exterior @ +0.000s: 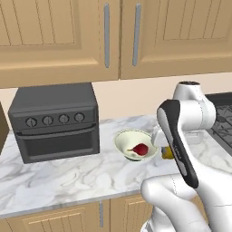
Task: Take the squash, pear, and lemon from the freezer and place them in the bowl on the counter.
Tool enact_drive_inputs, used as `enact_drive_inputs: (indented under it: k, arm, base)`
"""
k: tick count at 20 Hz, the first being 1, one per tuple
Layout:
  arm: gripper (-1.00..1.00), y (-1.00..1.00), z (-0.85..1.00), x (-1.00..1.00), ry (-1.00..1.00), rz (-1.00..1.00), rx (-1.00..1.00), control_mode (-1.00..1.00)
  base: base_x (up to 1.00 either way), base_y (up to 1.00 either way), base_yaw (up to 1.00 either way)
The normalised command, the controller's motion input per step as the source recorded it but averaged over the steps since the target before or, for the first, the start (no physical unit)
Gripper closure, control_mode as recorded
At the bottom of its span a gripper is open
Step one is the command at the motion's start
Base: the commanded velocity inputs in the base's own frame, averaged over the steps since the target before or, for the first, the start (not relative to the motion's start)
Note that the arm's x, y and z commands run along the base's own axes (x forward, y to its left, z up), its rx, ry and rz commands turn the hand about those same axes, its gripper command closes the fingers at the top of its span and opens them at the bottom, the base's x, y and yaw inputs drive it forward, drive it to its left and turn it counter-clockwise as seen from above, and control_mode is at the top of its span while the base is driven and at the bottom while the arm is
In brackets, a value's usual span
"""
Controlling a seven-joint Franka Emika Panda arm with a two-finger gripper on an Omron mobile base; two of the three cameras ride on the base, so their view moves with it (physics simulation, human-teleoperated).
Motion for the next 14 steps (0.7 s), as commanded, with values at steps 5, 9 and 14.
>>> enact_drive_inputs:
  k: [5, 9, 14]
  arm:
    - [1.0, 0.0, -0.3, 0.4, 0.0, 0.0, 0.0, -1.0]
    - [1.0, 0.0, -0.34, 0.2, 0.0, 0.0, 0.0, -1.0]
    - [1.0, 0.01, -0.29, 0.18, 0.0, 0.0, 0.0, -1.0]
  base:
    - [0.0, 0.0, 0.0]
    - [0.0, 0.0, 0.0]
    - [0.0, 0.0, 0.0]
